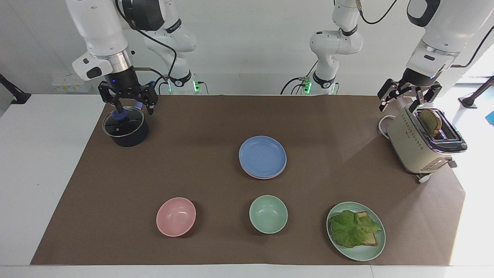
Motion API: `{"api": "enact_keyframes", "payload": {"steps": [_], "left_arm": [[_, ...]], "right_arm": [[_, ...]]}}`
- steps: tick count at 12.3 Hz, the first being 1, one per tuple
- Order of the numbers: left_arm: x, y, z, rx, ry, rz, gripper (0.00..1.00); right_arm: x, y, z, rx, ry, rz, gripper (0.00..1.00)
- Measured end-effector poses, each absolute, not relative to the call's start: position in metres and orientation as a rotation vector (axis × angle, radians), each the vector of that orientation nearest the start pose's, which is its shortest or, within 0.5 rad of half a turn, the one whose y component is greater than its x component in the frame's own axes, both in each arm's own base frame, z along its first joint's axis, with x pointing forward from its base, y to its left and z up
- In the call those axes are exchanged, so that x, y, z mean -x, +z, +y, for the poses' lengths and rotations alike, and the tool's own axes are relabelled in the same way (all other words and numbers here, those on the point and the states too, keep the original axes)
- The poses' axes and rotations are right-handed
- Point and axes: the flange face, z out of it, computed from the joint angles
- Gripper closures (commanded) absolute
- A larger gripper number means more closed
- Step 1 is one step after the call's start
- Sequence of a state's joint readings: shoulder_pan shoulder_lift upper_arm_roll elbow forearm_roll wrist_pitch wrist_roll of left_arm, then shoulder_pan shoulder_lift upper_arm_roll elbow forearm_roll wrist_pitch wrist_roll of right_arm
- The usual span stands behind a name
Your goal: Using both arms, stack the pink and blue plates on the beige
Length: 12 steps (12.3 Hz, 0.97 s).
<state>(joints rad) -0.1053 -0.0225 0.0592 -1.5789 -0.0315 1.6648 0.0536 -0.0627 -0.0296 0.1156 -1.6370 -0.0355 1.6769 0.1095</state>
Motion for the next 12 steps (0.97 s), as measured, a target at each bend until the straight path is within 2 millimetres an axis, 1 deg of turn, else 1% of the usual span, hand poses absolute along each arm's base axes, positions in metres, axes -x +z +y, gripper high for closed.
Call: {"api": "enact_keyframes", "payload": {"steps": [4,8,12], "left_arm": [[-0.5565,0.6420,-0.0283,3.165,-0.172,0.156,0.00],[-0.5565,0.6420,-0.0283,3.165,-0.172,0.156,0.00],[-0.5565,0.6420,-0.0283,3.165,-0.172,0.156,0.00]], "right_arm": [[-0.5528,0.6206,0.0276,3.168,-0.083,0.085,0.00],[-0.5497,0.6203,0.0248,3.164,-0.042,0.022,0.00],[-0.5479,0.6205,0.0247,3.165,-0.028,0.014,0.00]]}}
